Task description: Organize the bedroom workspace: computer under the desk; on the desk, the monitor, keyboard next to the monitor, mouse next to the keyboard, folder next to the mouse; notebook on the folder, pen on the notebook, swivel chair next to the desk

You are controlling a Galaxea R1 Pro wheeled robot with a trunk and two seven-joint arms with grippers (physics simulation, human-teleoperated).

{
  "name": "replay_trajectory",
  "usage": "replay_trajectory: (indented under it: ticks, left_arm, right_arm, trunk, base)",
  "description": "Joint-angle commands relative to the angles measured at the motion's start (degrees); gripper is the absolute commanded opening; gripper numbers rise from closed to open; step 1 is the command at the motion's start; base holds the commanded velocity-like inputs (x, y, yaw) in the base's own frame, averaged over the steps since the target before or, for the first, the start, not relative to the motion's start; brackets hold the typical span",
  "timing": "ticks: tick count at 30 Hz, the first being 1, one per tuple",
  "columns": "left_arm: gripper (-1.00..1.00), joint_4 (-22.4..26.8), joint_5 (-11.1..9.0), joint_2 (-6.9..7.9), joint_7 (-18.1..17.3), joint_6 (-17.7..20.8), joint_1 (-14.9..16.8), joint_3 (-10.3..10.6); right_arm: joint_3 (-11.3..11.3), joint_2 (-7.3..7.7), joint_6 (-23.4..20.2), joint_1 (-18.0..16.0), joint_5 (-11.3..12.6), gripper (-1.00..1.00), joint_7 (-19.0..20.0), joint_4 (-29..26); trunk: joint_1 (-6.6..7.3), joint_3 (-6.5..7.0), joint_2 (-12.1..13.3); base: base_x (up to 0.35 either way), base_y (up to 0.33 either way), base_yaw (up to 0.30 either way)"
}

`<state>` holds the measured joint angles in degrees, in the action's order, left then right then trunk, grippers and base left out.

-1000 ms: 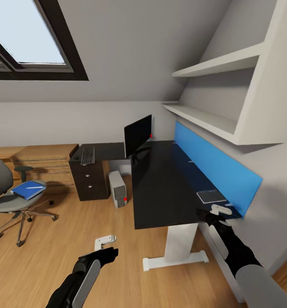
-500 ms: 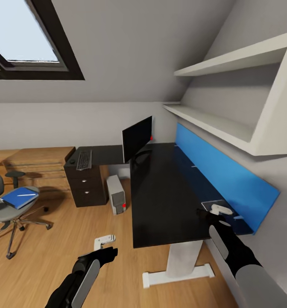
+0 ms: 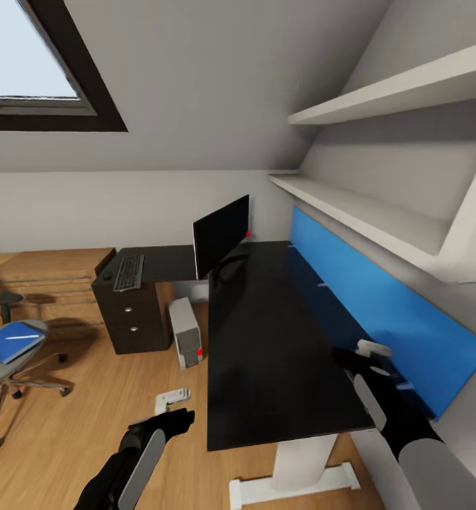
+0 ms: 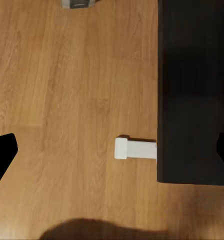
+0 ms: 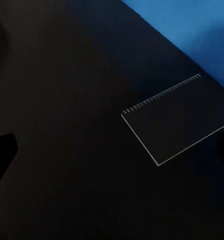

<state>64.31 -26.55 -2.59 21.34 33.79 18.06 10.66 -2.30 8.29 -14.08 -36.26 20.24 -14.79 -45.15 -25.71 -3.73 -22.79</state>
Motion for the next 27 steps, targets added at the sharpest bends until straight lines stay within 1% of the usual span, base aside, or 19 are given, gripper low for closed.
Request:
replay_trajectory:
  ticks: [1, 5, 7, 11, 12, 15, 17, 18, 20, 21, 23, 24, 26, 27]
  left_arm:
    - [1.00, 0.11, -0.61, 0.02, 0.55, 0.13, 0.05, 0.06]
    - [1.00, 0.30, -0.61, 0.07, 0.56, 0.13, 0.05, -0.05]
    - [1.00, 1.36, -0.62, 0.48, 0.55, 0.17, 0.05, -0.09]
    - [1.00, 2.68, -0.81, 1.62, 0.55, 0.24, 0.05, -0.14]
    - [1.00, 3.93, -1.07, 2.63, 0.55, 0.32, 0.05, -0.19]
    - [1.00, 4.92, -1.57, 3.27, 0.54, 0.37, 0.05, -0.43]
    - [1.00, 5.39, -2.24, 3.50, 0.54, 0.45, 0.05, -1.17]
    - [1.00, 5.63, -2.80, 3.59, 0.54, 0.51, 0.05, -1.95]
    - [1.00, 5.90, -3.36, 3.64, 0.54, 0.58, 0.05, -2.92]
    - [1.00, 6.96, -4.21, 3.69, 0.54, 0.66, 0.05, -4.45]
    - [1.00, 8.18, -4.77, 3.71, 0.54, 0.72, 0.07, -5.30]
    - [1.00, 9.89, -5.31, 3.72, 0.54, 0.76, 0.09, -5.90]
    - [1.00, 11.98, -5.85, 3.72, 0.54, 0.79, 0.11, -6.32]
    - [1.00, 16.63, -6.80, 3.73, 0.54, 0.87, -0.30, -6.76]
  right_arm:
    - [-0.27, 0.10, -0.25, -0.04, 0.39, 1.00, -0.43, 0.13]
    - [-0.23, 0.27, -0.23, -0.06, 0.35, 1.00, -0.42, 2.31]
    - [-0.23, 0.35, 0.13, -0.10, 0.34, 1.00, -0.37, 4.29]
    - [-0.24, 0.39, 1.49, -0.12, 0.31, 1.00, -0.34, 5.76]
    - [-0.25, 0.40, 2.72, -0.13, 0.27, 1.00, -0.33, 6.91]
    - [-0.25, 0.42, 3.25, -0.24, -0.08, 1.00, -0.33, 8.80]
    - [-0.25, 0.46, 3.47, -0.38, -0.67, 1.00, -0.33, 10.81]
    - [-0.25, 0.47, 3.59, -0.54, -1.02, 1.00, -0.33, 12.20]
    - [-0.25, 0.48, 3.66, -0.78, -1.26, 1.00, -0.33, 13.34]
    - [-0.25, 0.49, 3.77, -1.09, -1.47, 1.00, -0.33, 14.46]
    - [-0.25, 0.49, 3.80, -1.22, -1.55, 1.00, -0.33, 14.91]
    - [-0.25, 0.53, 3.81, -1.33, -1.60, 1.00, -0.33, 15.19]
    - [-0.25, 0.55, 3.84, -1.41, -1.63, 1.00, -0.33, 15.38]
    - [-0.25, 0.91, 3.82, -1.58, -1.67, 1.00, -0.33, 15.63]
  trunk:
    - [-0.07, -0.13, -0.13]
    - [-0.07, -0.13, -0.13]
    - [-0.07, -0.13, -0.13]
    - [-0.07, -0.13, -0.13]
    - [-0.07, -0.13, -0.13]
    - [-0.07, -0.13, -0.13]
    - [-0.07, -0.13, -0.13]
    - [-0.07, -0.13, -0.13]
    - [-0.07, -0.13, -0.13]
    - [-0.07, -0.13, -0.13]
    - [-0.07, -0.13, -0.13]
    - [-0.07, -0.13, -0.13]
    - [-0.07, -0.13, -0.13]
    - [-0.07, -0.13, -0.13]
  base:
    - [0.320, -0.126, 0.000]
    - [0.320, -0.126, 0.000]
    - [0.321, -0.122, 0.000]
    - [0.321, -0.117, 0.000]
    - [0.306, -0.054, 0.000]
    - [0.257, -0.033, 0.000]
    - [0.117, -0.013, 0.000]
    - [0.067, -0.007, 0.000]
    - [0.048, -0.005, 0.000]
    - [0.022, -0.002, 0.000]
    - [0.016, -0.002, 0.000]
    - [0.009, -0.001, 0.000]
    - [0.006, -0.001, 0.000]
    - [0.002, 0.000, 0.000]
